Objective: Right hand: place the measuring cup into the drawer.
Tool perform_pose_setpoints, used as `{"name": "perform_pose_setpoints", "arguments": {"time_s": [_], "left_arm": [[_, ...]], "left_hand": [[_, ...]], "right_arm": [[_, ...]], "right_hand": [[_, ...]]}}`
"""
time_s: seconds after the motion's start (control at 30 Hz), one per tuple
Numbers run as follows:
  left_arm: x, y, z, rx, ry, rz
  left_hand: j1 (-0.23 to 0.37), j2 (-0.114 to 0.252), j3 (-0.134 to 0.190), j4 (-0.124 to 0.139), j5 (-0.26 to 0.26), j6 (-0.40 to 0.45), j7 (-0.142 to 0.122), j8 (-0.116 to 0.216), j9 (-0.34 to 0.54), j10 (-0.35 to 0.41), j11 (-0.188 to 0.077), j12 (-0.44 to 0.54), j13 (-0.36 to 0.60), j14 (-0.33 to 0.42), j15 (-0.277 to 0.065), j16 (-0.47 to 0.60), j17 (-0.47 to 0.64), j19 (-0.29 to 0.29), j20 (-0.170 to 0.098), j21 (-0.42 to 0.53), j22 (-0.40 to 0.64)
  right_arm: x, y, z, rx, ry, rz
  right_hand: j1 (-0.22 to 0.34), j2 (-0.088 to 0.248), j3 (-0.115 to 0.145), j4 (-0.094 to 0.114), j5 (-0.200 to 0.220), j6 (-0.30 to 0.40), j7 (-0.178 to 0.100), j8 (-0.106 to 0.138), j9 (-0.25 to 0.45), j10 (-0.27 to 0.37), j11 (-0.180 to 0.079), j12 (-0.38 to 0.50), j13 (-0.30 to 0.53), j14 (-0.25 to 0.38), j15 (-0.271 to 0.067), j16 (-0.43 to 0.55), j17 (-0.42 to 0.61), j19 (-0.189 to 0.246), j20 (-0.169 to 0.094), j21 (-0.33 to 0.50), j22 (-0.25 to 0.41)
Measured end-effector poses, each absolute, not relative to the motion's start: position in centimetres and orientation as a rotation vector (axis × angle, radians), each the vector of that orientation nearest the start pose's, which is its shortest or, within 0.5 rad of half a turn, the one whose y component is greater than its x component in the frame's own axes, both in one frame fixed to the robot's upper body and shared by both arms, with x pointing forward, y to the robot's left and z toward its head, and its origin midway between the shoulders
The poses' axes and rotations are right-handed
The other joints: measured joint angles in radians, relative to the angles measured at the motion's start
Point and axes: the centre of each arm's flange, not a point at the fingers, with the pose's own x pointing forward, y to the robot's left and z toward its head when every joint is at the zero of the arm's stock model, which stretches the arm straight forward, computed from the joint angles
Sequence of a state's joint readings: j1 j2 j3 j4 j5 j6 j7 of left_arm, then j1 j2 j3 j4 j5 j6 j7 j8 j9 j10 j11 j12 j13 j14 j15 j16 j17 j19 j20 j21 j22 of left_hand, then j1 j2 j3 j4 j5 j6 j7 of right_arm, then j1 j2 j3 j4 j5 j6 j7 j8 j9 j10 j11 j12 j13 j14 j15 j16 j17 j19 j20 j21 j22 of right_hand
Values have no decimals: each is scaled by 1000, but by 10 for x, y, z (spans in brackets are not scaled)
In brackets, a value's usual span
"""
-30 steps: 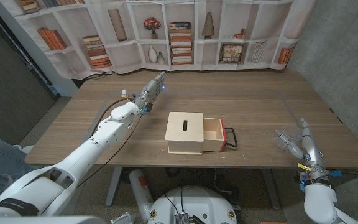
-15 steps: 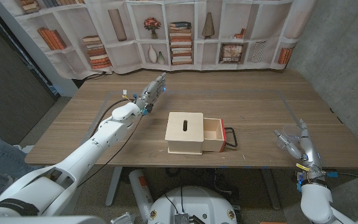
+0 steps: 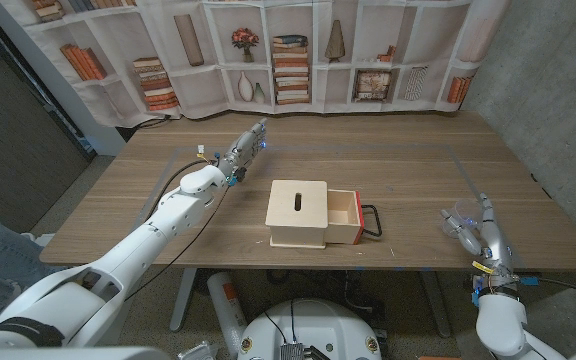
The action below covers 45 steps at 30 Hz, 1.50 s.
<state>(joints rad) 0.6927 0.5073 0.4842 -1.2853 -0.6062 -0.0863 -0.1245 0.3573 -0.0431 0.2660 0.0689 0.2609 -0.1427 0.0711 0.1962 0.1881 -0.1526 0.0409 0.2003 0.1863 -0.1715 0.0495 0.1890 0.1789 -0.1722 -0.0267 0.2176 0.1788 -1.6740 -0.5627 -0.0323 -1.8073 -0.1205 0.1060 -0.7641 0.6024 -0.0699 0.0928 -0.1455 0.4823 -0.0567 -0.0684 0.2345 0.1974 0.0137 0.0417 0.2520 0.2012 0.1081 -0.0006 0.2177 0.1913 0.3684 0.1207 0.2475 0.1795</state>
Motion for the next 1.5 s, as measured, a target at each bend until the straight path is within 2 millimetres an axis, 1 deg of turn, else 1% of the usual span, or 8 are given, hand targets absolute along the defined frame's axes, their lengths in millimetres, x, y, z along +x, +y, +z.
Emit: {"name": "perform_pose_setpoints", "arguments": {"time_s": [0.17,0.3,0.4,0.6,0.8,0.9,1.13,1.5], "left_arm": [[677,235,-3,101,-459,-373],[677,235,-4,99,-456,-374],[679,235,-4,98,-454,-373],[681,233,-4,94,-453,-376],[682,232,-2,92,-456,-379],[683,232,-1,93,-458,-379],[684,232,0,91,-460,-379],[685,233,3,93,-468,-380]], "left_hand": [[0,0,0,0,0,0,0,0,0,0,0,0,0,0,0,0,0,-4,4,0,0],[0,0,0,0,0,4,-4,0,0,0,0,0,0,0,0,0,0,2,10,0,0],[0,0,0,0,0,5,-5,0,0,0,0,0,0,0,0,0,0,2,10,0,0],[0,0,-4,-4,0,5,-5,0,0,-4,-4,0,0,0,0,0,0,2,10,0,0],[0,0,-9,0,0,5,-5,0,0,-4,-4,0,0,0,0,0,0,2,9,0,0],[0,0,-9,0,0,5,-5,0,0,-4,-4,0,0,0,0,0,0,2,9,0,0],[0,0,-8,0,0,5,-5,0,0,-4,-4,0,0,0,0,0,0,2,9,0,0],[5,5,-8,0,0,5,-5,0,0,-4,-4,0,0,0,0,0,0,2,9,-7,0]], "right_arm": [[454,-386,-220,-537,-463,-608],[454,-384,-220,-538,-463,-622],[452,-385,-221,-549,-462,-653],[450,-385,-220,-560,-460,-685],[449,-385,-219,-562,-463,-701],[449,-385,-219,-564,-465,-705],[449,-384,-215,-565,-471,-710],[446,-385,-208,-564,-490,-708]], "right_hand": [[53,40,20,4,0,93,-34,25,9,96,-31,45,16,73,-33,18,11,37,-9,0,5],[72,60,28,6,-6,158,-57,46,14,167,-49,82,33,136,-39,35,22,66,-30,0,9],[93,73,34,10,-11,192,-66,56,15,198,-63,100,43,177,-40,50,31,94,-51,10,14],[113,93,42,4,-24,235,-74,69,21,221,-65,118,56,229,-42,64,43,141,-80,23,19],[138,105,51,2,-38,269,-73,80,24,241,-70,127,63,262,-41,79,51,171,-100,35,21],[146,112,59,2,-39,279,-82,84,28,248,-77,135,66,275,-42,80,53,183,-112,39,23],[159,123,67,1,-52,296,-78,88,28,255,-74,135,71,285,-43,87,58,201,-115,49,23],[165,128,68,2,-67,315,-74,96,33,263,-71,142,76,285,-42,87,65,206,-121,52,23]]}}
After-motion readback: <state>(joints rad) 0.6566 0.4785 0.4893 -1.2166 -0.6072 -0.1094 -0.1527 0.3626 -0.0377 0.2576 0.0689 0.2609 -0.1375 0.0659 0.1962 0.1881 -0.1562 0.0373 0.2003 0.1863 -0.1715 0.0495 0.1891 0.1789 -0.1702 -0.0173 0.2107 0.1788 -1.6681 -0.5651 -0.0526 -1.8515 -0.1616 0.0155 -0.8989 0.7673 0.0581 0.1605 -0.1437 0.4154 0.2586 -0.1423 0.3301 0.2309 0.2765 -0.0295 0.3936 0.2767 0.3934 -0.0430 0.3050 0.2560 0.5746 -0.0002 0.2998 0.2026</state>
